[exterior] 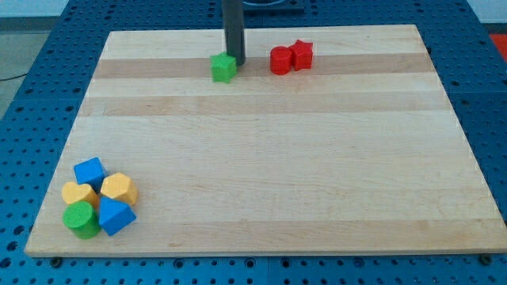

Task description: Move your arm to the blue cube

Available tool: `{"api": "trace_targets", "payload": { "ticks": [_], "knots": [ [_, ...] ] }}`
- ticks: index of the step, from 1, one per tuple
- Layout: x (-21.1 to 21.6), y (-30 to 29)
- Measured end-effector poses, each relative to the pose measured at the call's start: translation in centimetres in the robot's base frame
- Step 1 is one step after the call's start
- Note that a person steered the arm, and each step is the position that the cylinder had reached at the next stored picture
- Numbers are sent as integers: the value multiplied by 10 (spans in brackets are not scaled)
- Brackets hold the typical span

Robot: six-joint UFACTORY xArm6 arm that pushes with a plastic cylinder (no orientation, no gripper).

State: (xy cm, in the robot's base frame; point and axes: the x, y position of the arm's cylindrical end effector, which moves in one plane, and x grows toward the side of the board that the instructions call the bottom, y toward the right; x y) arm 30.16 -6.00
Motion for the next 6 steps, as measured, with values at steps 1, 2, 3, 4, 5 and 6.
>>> {"api": "trace_targets", "payload": {
  "ticks": [1, 2, 3, 4, 5, 6],
  "knots": [
    [33, -16],
    [70, 45],
    [137, 70],
    [143, 60],
    [122, -23],
    [146, -132]
  ]
}}
